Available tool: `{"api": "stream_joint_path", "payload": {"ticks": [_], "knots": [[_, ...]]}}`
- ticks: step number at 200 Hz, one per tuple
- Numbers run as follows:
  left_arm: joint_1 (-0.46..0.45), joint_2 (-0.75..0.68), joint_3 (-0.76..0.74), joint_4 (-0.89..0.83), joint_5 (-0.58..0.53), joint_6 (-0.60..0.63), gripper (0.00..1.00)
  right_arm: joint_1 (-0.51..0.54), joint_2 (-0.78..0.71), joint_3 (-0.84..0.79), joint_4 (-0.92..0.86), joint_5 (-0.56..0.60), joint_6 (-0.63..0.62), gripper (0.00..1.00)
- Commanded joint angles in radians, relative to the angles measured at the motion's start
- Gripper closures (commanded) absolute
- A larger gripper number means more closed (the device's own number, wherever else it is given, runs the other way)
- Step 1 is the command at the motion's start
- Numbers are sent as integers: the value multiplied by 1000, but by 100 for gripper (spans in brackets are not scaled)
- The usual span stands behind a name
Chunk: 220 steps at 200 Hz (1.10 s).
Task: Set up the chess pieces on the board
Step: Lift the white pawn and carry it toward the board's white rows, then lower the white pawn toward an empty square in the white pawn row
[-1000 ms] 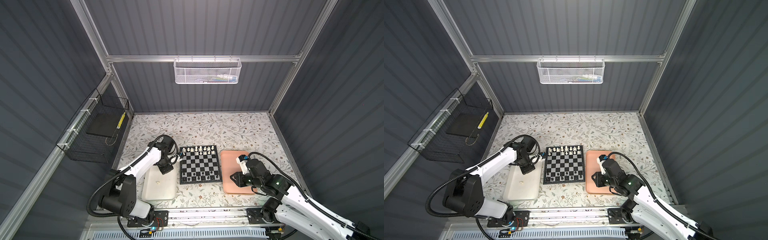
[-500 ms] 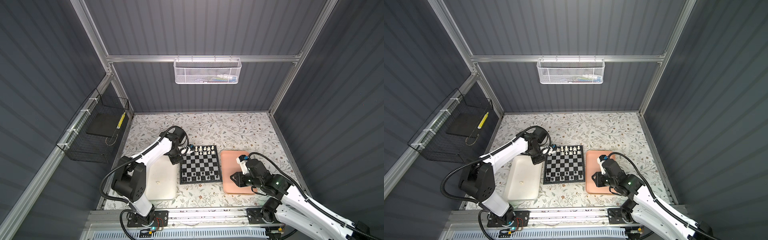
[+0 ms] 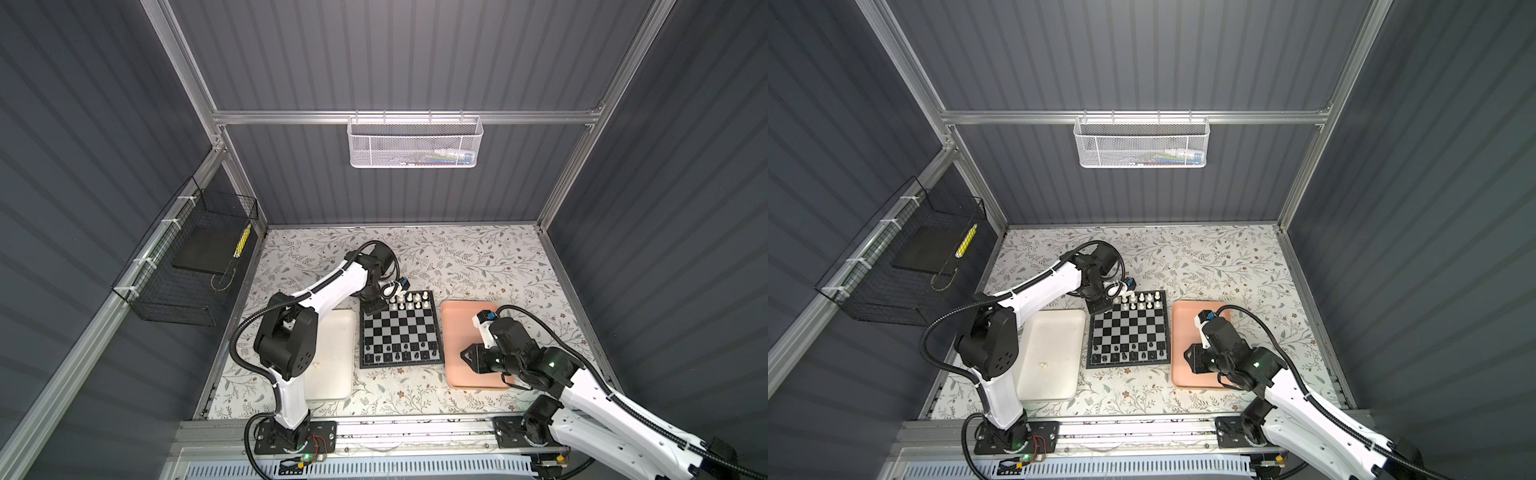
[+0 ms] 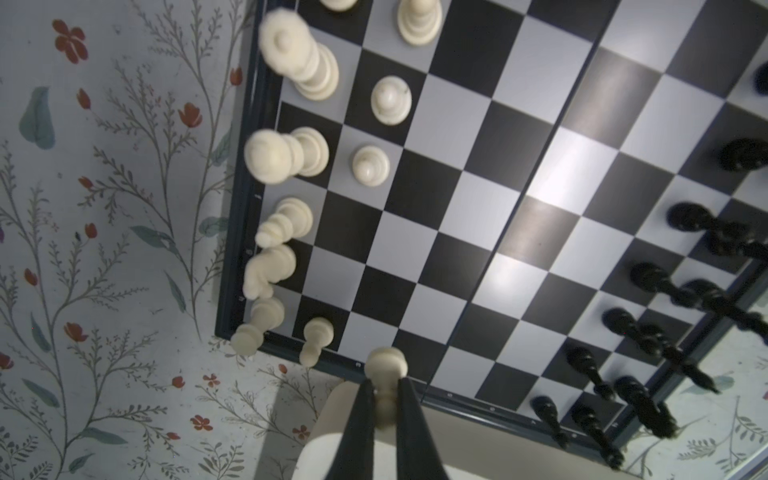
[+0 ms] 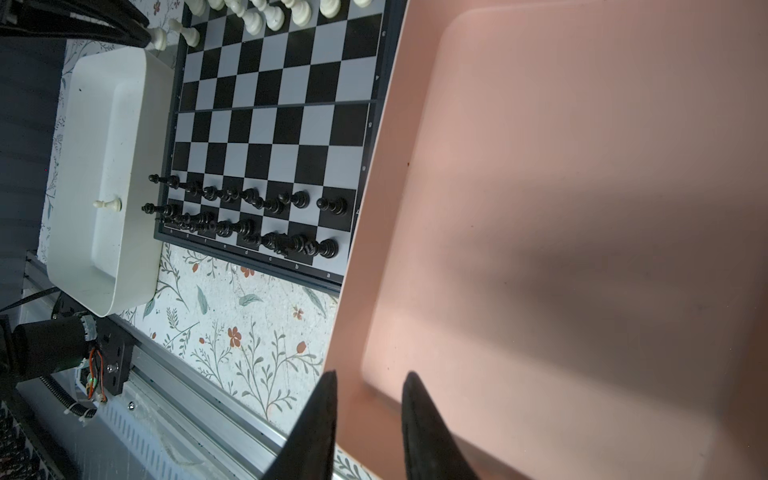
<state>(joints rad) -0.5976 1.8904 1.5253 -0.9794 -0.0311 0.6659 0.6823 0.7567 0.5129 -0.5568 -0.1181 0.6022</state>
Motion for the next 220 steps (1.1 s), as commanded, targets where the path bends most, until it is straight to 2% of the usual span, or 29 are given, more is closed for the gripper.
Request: {"api": "stream_joint_path", "payload": {"ticks": [1,220], "knots": [[-13,36,49,-12,4,-17,90,2,-10,34,-37,25,3,70],[-49,169,123,33,-63,-31,90,1,-80,-2,-44,29,2,69]]}}
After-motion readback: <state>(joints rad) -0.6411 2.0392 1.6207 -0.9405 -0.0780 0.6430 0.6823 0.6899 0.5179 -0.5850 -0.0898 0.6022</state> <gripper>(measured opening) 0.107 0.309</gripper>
